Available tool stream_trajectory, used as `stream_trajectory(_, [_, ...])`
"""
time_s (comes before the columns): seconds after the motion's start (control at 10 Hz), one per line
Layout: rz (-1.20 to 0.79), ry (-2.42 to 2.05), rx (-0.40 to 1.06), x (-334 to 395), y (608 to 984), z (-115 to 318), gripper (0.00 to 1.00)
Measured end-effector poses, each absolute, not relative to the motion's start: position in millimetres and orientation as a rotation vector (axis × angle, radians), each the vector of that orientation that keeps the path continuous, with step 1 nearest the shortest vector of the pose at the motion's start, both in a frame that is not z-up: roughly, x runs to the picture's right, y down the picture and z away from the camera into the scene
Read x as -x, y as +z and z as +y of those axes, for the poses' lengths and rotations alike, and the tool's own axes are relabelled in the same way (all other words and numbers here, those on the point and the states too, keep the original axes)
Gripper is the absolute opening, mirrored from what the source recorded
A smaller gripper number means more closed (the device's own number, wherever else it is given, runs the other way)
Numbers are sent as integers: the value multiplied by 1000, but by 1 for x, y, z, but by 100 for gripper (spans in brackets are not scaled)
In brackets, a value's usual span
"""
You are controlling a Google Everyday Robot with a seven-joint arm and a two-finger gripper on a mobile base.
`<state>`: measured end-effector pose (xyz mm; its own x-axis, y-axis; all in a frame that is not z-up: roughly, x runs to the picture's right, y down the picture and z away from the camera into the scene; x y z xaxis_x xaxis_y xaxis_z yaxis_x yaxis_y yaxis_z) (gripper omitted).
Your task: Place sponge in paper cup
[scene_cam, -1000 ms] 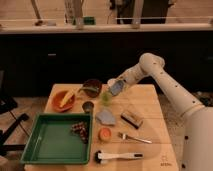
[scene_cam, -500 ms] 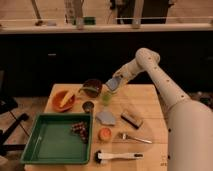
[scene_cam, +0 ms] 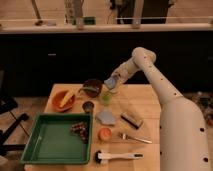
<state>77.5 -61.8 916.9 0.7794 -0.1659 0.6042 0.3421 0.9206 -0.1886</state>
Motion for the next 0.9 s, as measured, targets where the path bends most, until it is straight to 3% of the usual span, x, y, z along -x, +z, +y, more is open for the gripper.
stream_trajectory(0.9, [-555,-206,277,-87,931,-68,0])
